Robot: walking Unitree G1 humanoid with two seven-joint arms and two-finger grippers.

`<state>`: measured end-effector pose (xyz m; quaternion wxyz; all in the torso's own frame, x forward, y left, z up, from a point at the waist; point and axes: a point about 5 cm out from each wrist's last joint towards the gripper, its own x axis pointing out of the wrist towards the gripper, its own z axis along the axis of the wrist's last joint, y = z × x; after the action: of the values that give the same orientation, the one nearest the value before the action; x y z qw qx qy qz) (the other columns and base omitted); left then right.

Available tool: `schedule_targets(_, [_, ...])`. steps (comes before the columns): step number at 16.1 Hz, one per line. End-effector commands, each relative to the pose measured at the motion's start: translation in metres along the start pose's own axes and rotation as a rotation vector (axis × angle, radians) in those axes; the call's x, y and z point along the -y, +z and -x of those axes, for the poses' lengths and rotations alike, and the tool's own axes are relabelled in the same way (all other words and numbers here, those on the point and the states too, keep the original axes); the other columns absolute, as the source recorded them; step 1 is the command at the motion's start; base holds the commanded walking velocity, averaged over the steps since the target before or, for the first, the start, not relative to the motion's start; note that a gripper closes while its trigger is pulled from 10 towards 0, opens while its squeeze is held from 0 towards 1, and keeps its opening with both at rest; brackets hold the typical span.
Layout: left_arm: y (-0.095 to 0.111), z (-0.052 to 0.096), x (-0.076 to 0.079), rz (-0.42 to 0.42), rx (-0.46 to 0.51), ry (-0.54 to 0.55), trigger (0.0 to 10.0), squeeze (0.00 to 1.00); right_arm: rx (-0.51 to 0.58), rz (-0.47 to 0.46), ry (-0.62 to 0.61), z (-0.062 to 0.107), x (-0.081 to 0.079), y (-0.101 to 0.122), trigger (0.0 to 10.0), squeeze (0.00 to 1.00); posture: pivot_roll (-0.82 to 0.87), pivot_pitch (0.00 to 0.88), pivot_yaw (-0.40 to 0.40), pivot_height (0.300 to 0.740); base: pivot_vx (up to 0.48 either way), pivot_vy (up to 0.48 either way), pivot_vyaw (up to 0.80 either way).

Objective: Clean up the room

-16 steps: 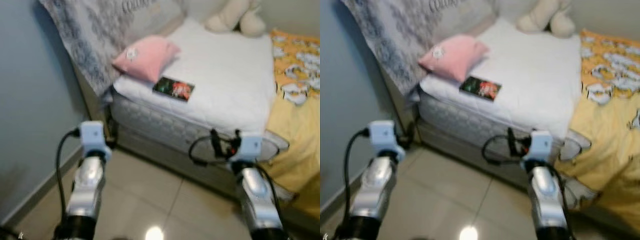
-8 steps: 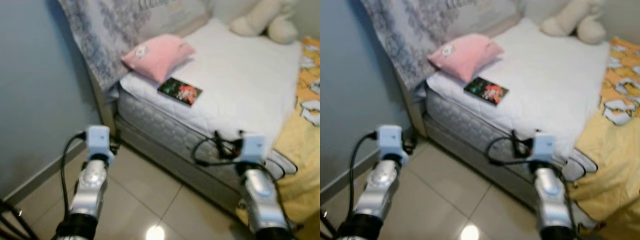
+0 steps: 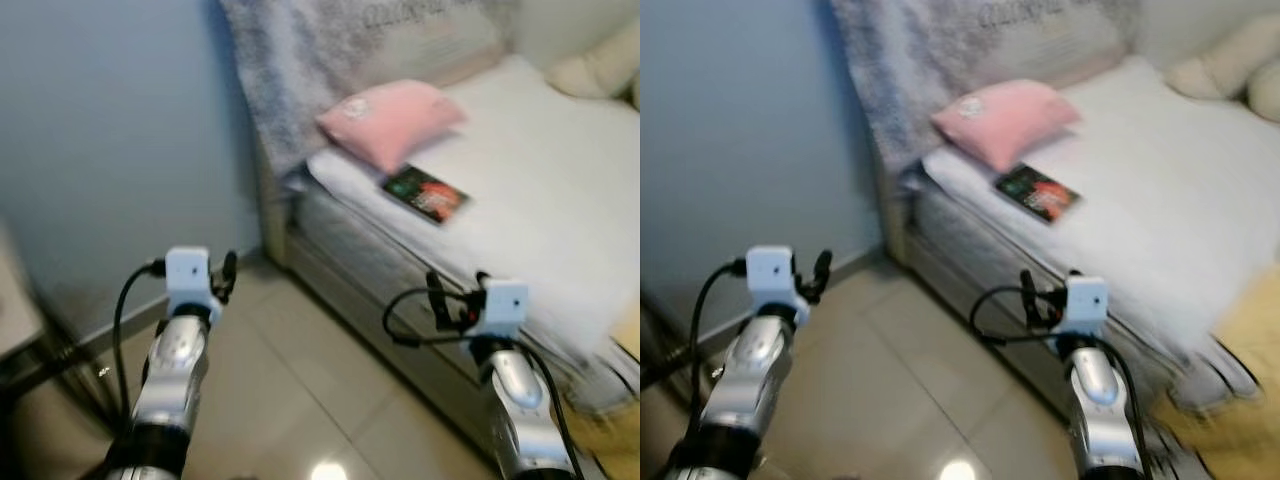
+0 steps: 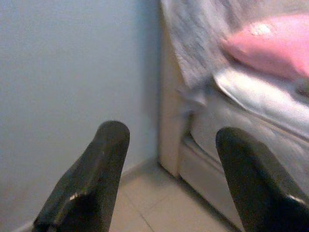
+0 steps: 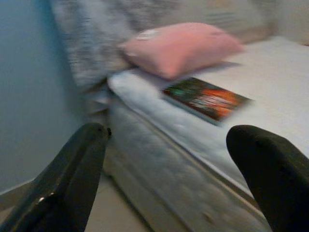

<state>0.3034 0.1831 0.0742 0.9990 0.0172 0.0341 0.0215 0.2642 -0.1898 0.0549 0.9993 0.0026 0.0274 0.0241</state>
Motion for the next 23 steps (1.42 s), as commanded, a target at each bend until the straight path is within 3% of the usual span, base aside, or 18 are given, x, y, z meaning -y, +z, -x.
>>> schedule_targets(1, [-0.001, -0.001, 0.002, -0.008, -0.008, -0.014, 10.0, 0.00, 0.002, 0.000, -0.006, -0.002, 0.001, 0.003, 10.0, 0.49, -0.06, 0.000, 0.005, 0.740, 0.469, 0.000, 0.47])
schedule_targets(4, [0.000, -0.004, 0.007, -0.022, -0.007, -0.056, 10.0, 0.00, -0.038, 0.001, -0.050, 0.001, 0.005, -0.004, 10.0, 0.30, -0.07, 0.000, 0.011, 0.740, 0.477, 0.000, 0.00])
schedule_targets(12, [-0.003, -0.007, 0.009, -0.040, -0.025, -0.077, 10.0, 0.00, -0.021, 0.000, -0.068, 0.002, 0.006, -0.003, 10.0, 0.39, -0.07, 0.000, 0.021, 0.740, 0.480, 0.000, 0.46])
schedule_targets(14, [-0.003, -0.002, 0.006, 0.003, 0.013, -0.065, 10.0, 0.00, -0.009, -0.007, -0.071, 0.001, 0.008, -0.001, 10.0, 0.41, -0.07, 0.000, 0.018, 0.740, 0.240, 0.000, 0.61])
schedule_targets(17, [-0.009, 0.014, -0.003, -0.011, 0.024, -0.097, 10.0, 0.00, 0.031, 0.010, -0.082, 0.000, 0.013, 0.007, 10.0, 0.44, -0.06, 0.000, 0.014, 0.740, 0.000, 0.000, 0.60])
schedule_targets(19, [-0.010, 0.017, 0.003, -0.002, 0.018, -0.141, 10.0, 0.00, 0.032, 0.012, -0.080, 0.001, 0.013, 0.007, 10.0, 0.45, -0.06, 0.000, 0.013, 0.740, 0.000, 0.000, 0.60])
schedule_targets(21, [-0.014, 0.022, 0.020, 0.005, -0.033, -0.279, 10.0, 0.00, 0.028, 0.012, -0.078, 0.000, 0.013, 0.005, 10.0, 0.46, -0.06, 0.000, 0.014, 0.740, 0.000, 0.000, 0.60])
schedule_targets(22, [-0.015, 0.024, 0.023, 0.015, -0.036, -0.297, 10.0, 0.00, 0.026, 0.011, -0.081, 0.001, 0.014, 0.005, 10.0, 0.46, -0.06, 0.000, 0.015, 0.740, 0.000, 0.000, 0.59])
schedule_targets(23, [-0.017, 0.028, 0.028, 0.029, -0.042, -0.313, 10.0, 0.00, 0.012, 0.002, -0.109, 0.001, 0.015, 0.003, 10.0, 0.42, -0.06, 0.000, 0.014, 0.740, 0.000, 0.000, 0.61])
